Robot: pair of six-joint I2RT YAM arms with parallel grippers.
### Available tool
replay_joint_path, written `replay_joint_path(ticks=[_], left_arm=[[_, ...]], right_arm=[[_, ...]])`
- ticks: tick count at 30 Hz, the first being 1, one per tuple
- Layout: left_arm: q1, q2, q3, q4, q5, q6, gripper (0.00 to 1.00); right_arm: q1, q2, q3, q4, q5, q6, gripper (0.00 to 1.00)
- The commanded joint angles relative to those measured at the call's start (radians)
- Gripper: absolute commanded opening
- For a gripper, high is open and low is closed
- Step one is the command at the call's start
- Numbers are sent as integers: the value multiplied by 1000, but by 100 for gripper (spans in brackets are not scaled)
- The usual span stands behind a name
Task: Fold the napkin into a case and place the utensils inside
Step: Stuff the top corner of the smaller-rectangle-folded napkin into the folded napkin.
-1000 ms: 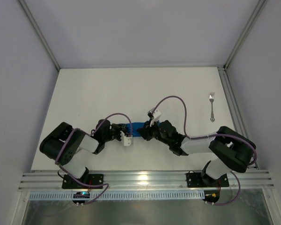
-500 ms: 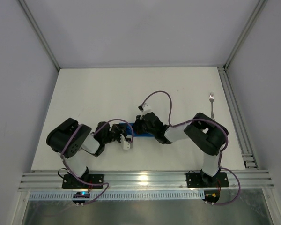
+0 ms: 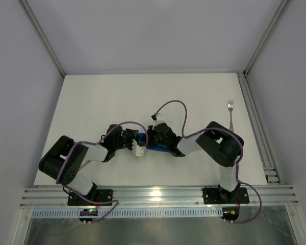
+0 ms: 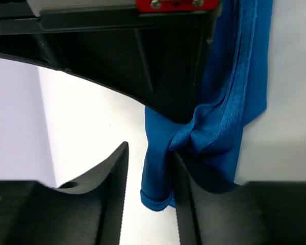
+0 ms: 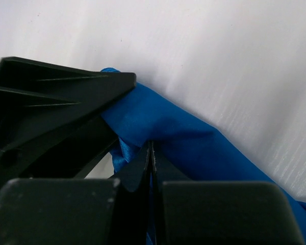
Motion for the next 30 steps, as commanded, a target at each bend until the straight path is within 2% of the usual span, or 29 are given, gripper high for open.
replay_joint_path(ticks=[1, 7, 8, 11, 12, 14, 15, 17, 19, 20, 23, 24, 27, 30], left_arm=[[-4, -91, 58, -358, 40, -33, 42], [8, -127, 268, -790, 80, -41, 41], [17, -132, 322, -912, 110, -35, 41], [27, -135, 411, -1115, 147, 32, 43], [30, -133, 467, -1246, 164, 56, 43], [30, -124, 525, -1368, 181, 123, 41], [34, -117, 555, -1486, 199, 145, 40], [41, -80, 649, -1583, 224, 183, 34], [67, -52, 712, -1588, 246, 163, 27], [76, -28, 717, -1550, 232, 121, 26], [79, -23, 629, -1250, 157, 67, 31], [77, -30, 594, -1090, 137, 50, 34], [76, -6, 525, -976, 117, 70, 36], [74, 40, 540, -973, 98, 71, 39]], right_arm=[[3, 10, -14, -143, 49, -17, 4], [3, 10, -20, -151, 58, -11, 4], [1, 9, -21, -151, 58, -12, 4], [3, 13, -20, -150, 55, -14, 4], [1, 15, -17, -150, 52, -14, 4], [1, 18, -15, -148, 50, -14, 4], [3, 20, -15, -147, 49, -15, 4], [3, 23, -17, -145, 50, -15, 4], [1, 26, -15, -142, 49, -15, 4], [3, 24, -17, -140, 47, -17, 4], [3, 23, -17, -134, 41, -17, 4], [3, 21, -15, -133, 40, -23, 4], [3, 15, -15, -134, 41, -30, 4], [3, 10, -15, -137, 35, -34, 4]])
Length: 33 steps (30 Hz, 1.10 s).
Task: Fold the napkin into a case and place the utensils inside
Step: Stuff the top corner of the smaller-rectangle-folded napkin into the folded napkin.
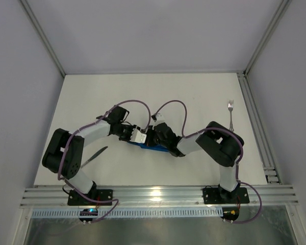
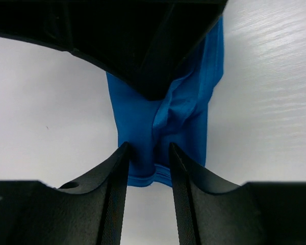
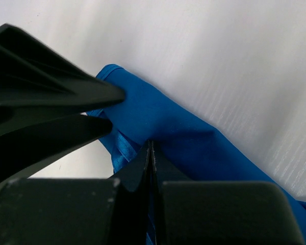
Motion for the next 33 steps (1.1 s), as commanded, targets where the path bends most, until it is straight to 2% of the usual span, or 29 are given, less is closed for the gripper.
replay_joint_path(ticks=[1, 4, 8, 10, 13, 14, 17, 21, 22, 28, 33], left_arm=[[-1, 37, 10, 140, -30, -4, 39], [-1, 49, -7, 166, -36, -13, 37], [-1, 54, -28, 174, -47, -3, 25], [-4, 57, -42, 201, -59, -1, 23], [-15, 74, -60, 227, -79, 6, 12], [-17, 77, -69, 238, -81, -3, 1], [-18, 51, -118, 309, -73, -13, 0], [-18, -36, -241, 515, -32, -102, 0], [-18, -52, -270, 610, -12, -115, 0], [-18, -47, -410, 844, -39, -136, 0], [-18, -9, -441, 884, -59, -84, 0]], right_arm=[[2, 9, -17, -132, 26, -35, 4], [1, 5, -17, -127, 22, -43, 4], [2, -1, -16, -129, 19, -49, 4], [1, -6, -17, -122, 16, -52, 4], [2, -31, -11, -125, 15, -81, 4], [2, -40, -8, -126, -16, -95, 4], [2, -87, -3, -116, -36, -101, 4], [4, -124, 6, -104, -56, -89, 4], [4, -115, 10, -107, -62, -86, 4], [4, -6, 26, -35, -83, -16, 4], [5, 60, 61, -27, -99, -5, 4]])
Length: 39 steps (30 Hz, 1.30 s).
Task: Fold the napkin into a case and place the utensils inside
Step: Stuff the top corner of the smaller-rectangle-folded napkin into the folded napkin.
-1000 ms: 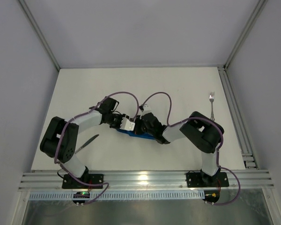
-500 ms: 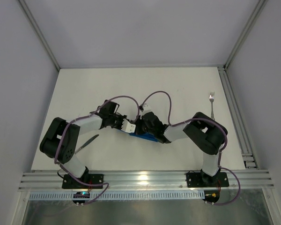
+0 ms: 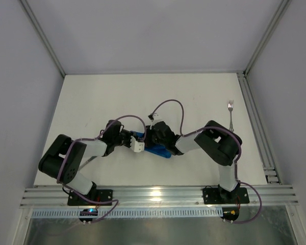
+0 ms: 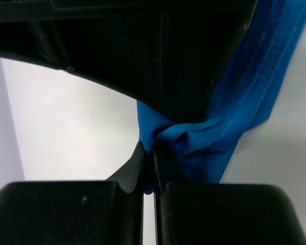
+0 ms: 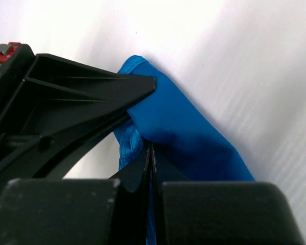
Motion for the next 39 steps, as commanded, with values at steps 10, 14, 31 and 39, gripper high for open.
replay_joint_path(ticks=[10, 14, 31, 39], left_arm=[[81, -90, 237, -529, 149, -76, 41], [100, -99, 308, -682, 161, -32, 42], [57, -29, 294, -479, 21, -78, 20], [3, 41, 279, -511, 13, -96, 18]], right_arm=[[9, 15, -52, -17, 66, 23, 4], [11, 17, -42, -28, 69, 23, 4], [11, 6, -55, 1, 55, 26, 4], [9, -6, -52, -3, 51, 20, 4]])
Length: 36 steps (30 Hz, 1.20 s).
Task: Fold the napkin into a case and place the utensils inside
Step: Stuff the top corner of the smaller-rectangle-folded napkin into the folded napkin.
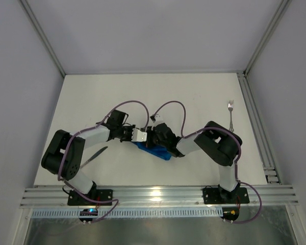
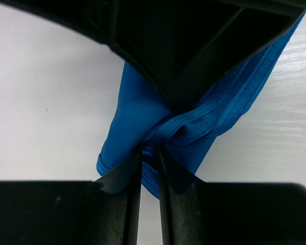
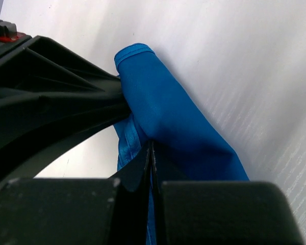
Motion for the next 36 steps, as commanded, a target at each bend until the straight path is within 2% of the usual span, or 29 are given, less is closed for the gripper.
replay_joint_path(ticks=[1, 3, 6, 7, 10, 12, 13, 14, 17, 19, 22, 25, 28, 31, 36], left_arm=[[-18, -28, -22, 20, 25, -8, 18], [-18, -88, -10, -34, 49, 6, 18], [-13, -135, 74, -283, 108, 95, 19], [-9, -136, 131, -427, 147, 115, 20], [-7, -108, 202, -602, 227, 134, 22], [-7, -88, 205, -539, 234, 57, 30], [-7, -82, 191, -473, 220, -74, 34], [-10, -73, 159, -315, 153, -139, 36], [-31, -28, 127, -140, 36, -260, 36], [-39, 4, 114, -109, -4, -291, 38], [-80, 38, 102, -61, -110, -311, 39], [-111, 58, 85, -29, -153, -304, 38], [-116, 64, 68, -29, -180, -265, 28], [-116, 68, 47, -28, -197, -210, 23], [-116, 58, 29, -41, -191, -179, 19]], right_arm=[[3, -18, -20, -78, 15, -14, 4], [3, -17, -17, -75, 8, -14, 4], [3, -17, -23, -61, 4, -10, 4], [3, -18, -23, -58, 5, -7, 4], [3, -21, -24, -59, 5, -8, 4], [3, -26, -24, -64, 7, -8, 4], [3, -29, -24, -65, 8, -8, 4], [3, -34, -23, -67, 8, -8, 4], [3, -52, -18, -87, 10, -19, 4], [3, -58, -8, -99, 10, -25, 4], [3, -70, 3, -115, 8, -37, 4], [6, -87, 0, -116, 8, -37, 4], [6, -119, -11, -127, 11, -43, 4], [8, -167, -20, -136, 13, -51, 5], [8, -264, -29, -243, 36, -71, 13]])
